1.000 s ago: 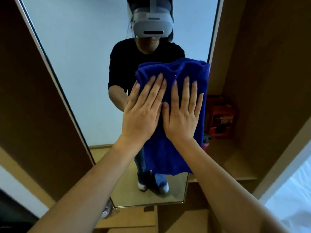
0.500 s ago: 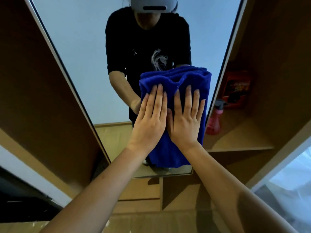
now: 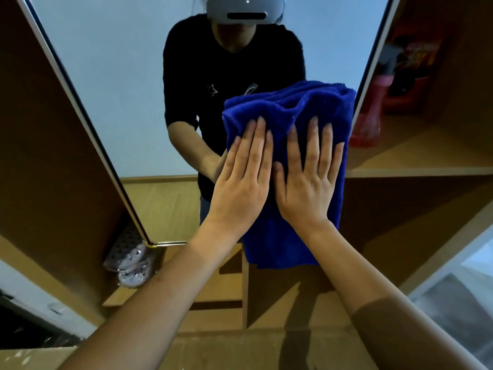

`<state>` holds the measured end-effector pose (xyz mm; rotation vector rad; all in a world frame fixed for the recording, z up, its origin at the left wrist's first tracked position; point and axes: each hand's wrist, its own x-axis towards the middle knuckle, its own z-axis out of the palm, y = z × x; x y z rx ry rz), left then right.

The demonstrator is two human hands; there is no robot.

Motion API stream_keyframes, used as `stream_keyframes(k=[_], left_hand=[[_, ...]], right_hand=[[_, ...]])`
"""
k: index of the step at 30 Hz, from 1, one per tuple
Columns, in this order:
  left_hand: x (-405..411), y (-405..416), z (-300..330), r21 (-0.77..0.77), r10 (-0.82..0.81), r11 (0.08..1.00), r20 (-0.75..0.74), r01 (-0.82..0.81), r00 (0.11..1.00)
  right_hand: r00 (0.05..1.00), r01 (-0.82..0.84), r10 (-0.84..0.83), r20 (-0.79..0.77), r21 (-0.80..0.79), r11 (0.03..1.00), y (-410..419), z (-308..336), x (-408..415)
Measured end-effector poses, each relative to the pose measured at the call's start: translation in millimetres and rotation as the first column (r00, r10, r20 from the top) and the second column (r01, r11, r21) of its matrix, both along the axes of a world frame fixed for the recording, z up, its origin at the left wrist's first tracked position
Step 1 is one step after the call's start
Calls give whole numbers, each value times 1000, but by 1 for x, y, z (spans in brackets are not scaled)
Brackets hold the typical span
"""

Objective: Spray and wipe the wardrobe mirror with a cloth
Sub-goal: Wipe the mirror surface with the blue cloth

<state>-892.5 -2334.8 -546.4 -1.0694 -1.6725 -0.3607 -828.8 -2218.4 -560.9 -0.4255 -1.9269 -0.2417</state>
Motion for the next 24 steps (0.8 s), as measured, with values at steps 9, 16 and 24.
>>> stream_keyframes(k=[9, 16, 24], left_hand=[[3, -1, -115, 44, 57, 997, -7, -56, 998], [1, -23, -143, -14, -96, 995, 84, 98, 992], [-36, -125, -125, 566, -137, 823, 274, -45, 952]], right_hand=[[999, 19, -24, 46, 94, 995, 4, -105, 3], [998, 28, -34, 44, 128, 991, 1, -139, -1], [999, 14, -16, 43, 48, 999, -7, -135, -1]])
